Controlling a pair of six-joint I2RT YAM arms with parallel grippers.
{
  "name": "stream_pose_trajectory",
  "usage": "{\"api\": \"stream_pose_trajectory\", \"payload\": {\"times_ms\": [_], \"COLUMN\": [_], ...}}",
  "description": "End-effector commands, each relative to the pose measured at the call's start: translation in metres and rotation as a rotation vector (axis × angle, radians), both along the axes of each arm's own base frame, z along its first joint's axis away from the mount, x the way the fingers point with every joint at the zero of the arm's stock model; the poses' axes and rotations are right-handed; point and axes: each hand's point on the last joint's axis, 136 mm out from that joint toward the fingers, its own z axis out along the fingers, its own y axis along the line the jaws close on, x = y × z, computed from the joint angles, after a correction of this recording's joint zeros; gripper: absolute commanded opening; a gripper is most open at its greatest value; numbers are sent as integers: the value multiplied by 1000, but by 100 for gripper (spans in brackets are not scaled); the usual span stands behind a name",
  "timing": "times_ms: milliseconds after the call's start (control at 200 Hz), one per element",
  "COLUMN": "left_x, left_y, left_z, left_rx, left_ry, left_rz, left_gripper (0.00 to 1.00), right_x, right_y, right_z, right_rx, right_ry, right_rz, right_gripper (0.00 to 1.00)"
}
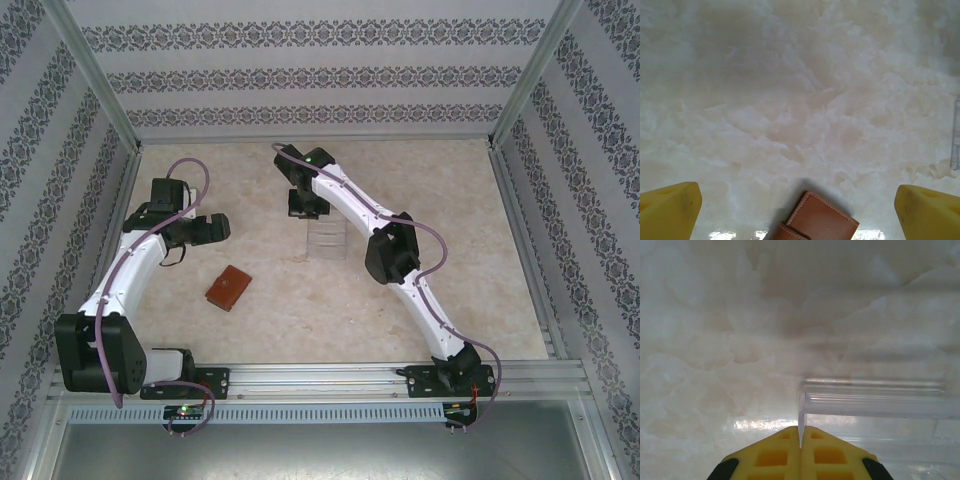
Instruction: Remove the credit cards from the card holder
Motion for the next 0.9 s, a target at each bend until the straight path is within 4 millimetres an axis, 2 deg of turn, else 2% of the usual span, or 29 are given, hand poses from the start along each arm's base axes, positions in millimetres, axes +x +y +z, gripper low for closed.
{"api": "stream_pose_trajectory", "payload": {"times_ms": [0,105,515,894], "left_x": [-4,-4,-5,-6], "left_y": [2,3,3,0], "left_z": [-6,-8,-14,-20], "left_rx": [3,6,6,-14], "left_ry": [27,33,56,84], "left_rz": [-9,-8,-8,-9], "left_gripper": [99,99,99,98], "right_x": [20,25,34,35], "right_y": [1,3,16,16], "right_z": [-3,-5,-6,16], "right_rx": [3,17,101,123], "right_ry": [-61,-71,-80,-108], "right_rz": [7,17,66,79], "right_gripper": [0,0,11,21]}}
